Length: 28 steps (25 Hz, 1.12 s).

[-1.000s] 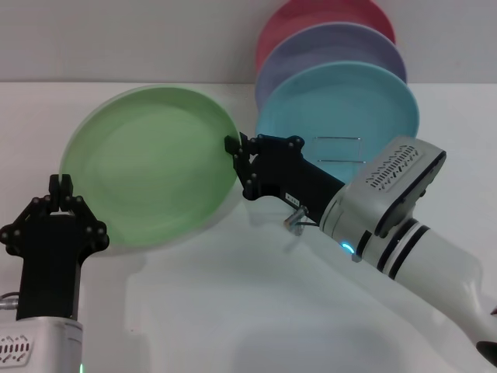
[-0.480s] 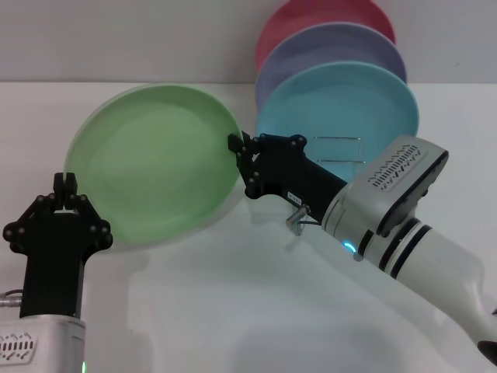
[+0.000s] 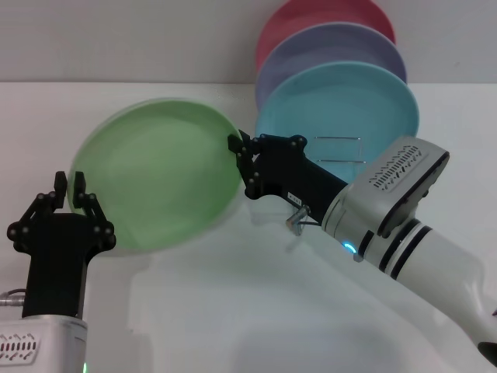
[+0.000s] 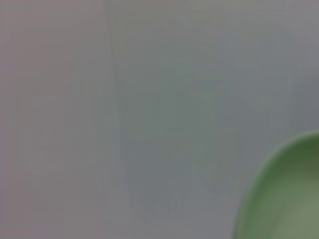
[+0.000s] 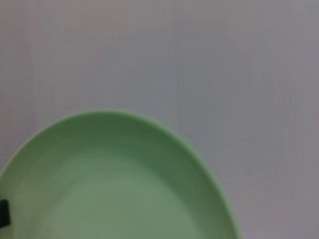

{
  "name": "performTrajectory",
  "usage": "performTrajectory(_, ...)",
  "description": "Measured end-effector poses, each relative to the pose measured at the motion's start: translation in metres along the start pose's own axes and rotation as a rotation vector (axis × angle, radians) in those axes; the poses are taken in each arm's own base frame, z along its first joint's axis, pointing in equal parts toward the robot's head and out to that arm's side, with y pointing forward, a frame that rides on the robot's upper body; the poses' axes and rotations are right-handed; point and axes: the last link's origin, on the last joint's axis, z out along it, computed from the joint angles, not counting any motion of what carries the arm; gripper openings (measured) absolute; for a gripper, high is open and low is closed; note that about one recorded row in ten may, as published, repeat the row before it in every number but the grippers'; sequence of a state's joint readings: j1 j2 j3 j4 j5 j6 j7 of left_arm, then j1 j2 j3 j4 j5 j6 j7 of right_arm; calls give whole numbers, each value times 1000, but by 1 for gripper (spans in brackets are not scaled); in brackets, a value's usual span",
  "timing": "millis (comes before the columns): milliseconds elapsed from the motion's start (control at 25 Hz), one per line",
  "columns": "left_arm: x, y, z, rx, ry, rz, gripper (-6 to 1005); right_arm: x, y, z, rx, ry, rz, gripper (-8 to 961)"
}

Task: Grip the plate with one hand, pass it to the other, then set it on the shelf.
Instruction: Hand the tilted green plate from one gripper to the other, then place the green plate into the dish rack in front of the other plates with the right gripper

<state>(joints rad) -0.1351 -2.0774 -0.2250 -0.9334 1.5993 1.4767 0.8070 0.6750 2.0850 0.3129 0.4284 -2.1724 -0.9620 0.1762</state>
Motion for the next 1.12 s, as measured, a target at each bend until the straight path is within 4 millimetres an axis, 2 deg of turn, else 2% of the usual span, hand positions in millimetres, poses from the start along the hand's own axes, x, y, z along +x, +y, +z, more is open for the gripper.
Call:
performTrajectory(200, -3, -2, 0, -5, 0, -10, 84, 0, 0, 0, -2, 0, -1, 26)
performTrajectory(400, -3, -5, 0, -10, 14, -49, 288, 0, -1, 0, 0, -1, -4, 24)
performTrajectory(440, -2, -4, -1, -15, 21, -53, 354, -1, -1, 1, 0, -2, -4, 23)
performTrajectory(520, 2, -3, -4, -28, 53, -64, 487, -1, -1, 1, -1, -2, -7, 22)
performTrajectory(720, 20, -11, -18, -24, 204, -127, 680, -5, -3, 3, 11, -15, -49, 22)
performTrajectory(880, 26, -27, -28, -12, 313, -192, 680, -9, -3, 4, 14, -39, -66, 21)
performTrajectory(1120, 19, -53, -31, -51, 395, -304, 680, -15, -6, 0, 19, -95, -73, 21)
